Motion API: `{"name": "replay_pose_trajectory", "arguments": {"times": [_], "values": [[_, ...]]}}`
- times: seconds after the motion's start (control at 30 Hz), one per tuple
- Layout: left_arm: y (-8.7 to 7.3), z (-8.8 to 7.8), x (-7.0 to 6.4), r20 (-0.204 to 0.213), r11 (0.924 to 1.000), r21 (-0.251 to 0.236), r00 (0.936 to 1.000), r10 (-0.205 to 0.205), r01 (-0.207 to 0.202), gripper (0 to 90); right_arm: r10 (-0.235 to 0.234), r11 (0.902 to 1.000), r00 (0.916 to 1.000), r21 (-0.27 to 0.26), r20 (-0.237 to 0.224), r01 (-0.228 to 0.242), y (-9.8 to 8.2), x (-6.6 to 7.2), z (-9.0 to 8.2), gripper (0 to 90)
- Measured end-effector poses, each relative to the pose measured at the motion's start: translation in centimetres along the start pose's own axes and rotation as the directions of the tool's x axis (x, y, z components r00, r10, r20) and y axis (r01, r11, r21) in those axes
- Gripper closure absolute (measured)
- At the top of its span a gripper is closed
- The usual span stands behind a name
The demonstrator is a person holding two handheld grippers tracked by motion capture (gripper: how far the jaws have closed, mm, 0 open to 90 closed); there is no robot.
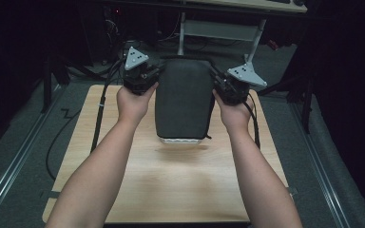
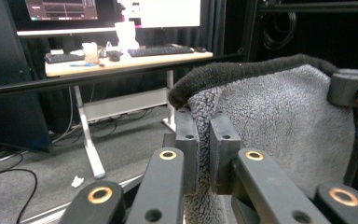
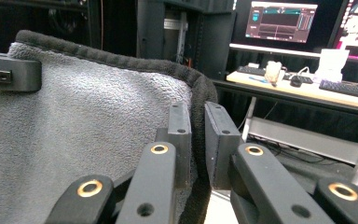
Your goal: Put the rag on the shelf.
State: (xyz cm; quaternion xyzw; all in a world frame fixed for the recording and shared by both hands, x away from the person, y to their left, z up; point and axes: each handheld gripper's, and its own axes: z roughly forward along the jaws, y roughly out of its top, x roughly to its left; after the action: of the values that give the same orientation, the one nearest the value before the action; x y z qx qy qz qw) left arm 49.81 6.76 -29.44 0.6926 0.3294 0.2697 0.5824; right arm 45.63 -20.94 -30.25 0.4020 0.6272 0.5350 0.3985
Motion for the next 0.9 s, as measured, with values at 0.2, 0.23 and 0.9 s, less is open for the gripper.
{"name": "replay_pose_trajectory", "arguments": {"times": [0.2, 0.23, 0.9], "values": [[-1.6, 1.3, 1.0, -0.013, 0.9982, 0.060, 0.9999, -0.009, 0.010, 84.4, -0.055, 0.9980, 0.9985, 0.032, -0.006, 0.055, -0.9, 0.1, 0.9, 82.8], [-1.8, 1.4, 1.1, -0.014, 0.9980, 0.062, 0.9998, -0.012, 0.013, 84.4, -0.058, 0.9976, 0.9983, 0.038, -0.006, 0.058, -1.0, 0.1, 1.1, 82.7], [-7.5, 3.8, 2.4, 0.030, 0.9756, 0.217, 0.9986, -0.044, 0.036, 84.4, -0.048, 0.9753, 0.9974, 0.213, -0.054, 0.058, -5.7, -1.1, 3.9, 82.8]]}}
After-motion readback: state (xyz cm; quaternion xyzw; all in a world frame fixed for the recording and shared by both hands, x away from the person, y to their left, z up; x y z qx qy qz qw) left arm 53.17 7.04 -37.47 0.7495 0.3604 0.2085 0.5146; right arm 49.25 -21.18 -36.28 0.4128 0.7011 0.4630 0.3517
